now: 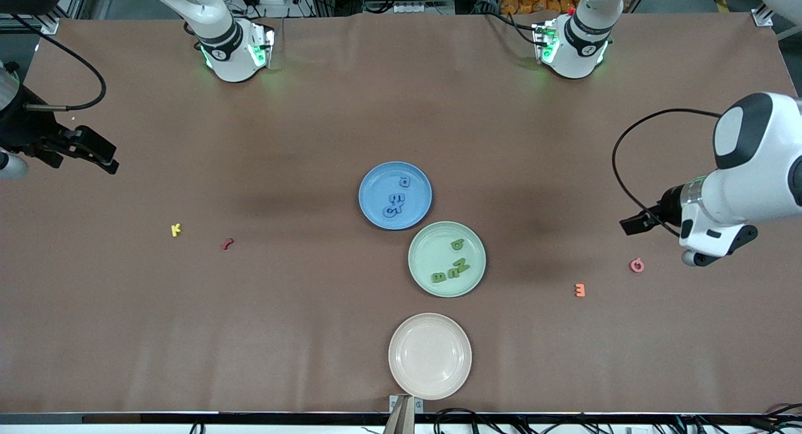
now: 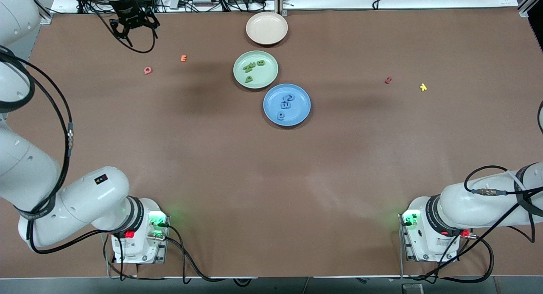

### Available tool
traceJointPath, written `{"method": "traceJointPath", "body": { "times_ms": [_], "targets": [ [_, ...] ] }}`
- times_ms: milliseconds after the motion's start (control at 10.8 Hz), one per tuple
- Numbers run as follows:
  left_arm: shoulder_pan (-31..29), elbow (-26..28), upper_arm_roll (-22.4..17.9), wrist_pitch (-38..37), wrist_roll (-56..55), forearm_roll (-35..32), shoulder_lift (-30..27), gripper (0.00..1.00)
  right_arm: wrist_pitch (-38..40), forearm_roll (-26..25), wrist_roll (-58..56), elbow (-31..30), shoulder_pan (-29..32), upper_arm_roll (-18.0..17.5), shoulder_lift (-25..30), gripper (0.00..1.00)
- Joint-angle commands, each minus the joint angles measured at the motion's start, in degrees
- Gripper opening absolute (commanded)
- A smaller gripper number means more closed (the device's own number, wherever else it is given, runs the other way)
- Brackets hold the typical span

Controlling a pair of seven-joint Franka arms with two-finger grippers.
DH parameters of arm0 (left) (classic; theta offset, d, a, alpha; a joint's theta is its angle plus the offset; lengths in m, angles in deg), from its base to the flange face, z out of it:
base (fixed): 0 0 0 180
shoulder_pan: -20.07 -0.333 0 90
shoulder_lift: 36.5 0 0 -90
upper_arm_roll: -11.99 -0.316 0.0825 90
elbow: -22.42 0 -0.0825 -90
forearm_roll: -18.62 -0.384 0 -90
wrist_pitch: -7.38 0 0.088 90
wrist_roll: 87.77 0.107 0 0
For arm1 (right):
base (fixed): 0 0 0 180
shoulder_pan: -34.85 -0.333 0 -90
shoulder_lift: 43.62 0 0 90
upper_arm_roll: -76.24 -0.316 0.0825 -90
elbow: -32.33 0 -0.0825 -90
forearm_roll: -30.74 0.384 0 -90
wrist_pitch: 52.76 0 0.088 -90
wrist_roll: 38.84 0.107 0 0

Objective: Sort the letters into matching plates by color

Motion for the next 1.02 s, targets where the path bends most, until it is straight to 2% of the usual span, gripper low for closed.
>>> {"method": "traceJointPath", "body": {
  "times_ms": [0, 186, 279, 557, 929],
  "targets": [
    [17.5, 4.7, -20.1, 0.9, 11.6, 6.1, -11.2, 1.00, 0.0, 0.1, 1.6, 2.0, -0.3, 0.1, -1.0, 1.00],
    [20.7, 8.0, -25.3, 1.4, 17.2, 9.1, -17.0, 1.00, 0.2, 0.0, 2.0, 2.0, -0.6, 0.0, -1.0, 1.00],
    [24.3, 8.7, -30.1, 1.6, 20.7, 10.4, -19.8, 1.00, 0.2, 0.0, 2.0, 1.9, -0.7, -0.1, -0.9, 1.00],
    [28.2, 7.4, -37.1, 1.6, 29.8, 12.2, -23.6, 1.00, 0.8, 0.0, 1.4, 1.8, -0.6, 0.0, -0.9, 1.00],
    [29.3, 6.3, -37.3, 1.0, 32.2, 12.8, -26.0, 1.00, 0.7, 0.2, 1.5, 1.9, -0.2, 0.2, -0.9, 1.00]
  ]
}}
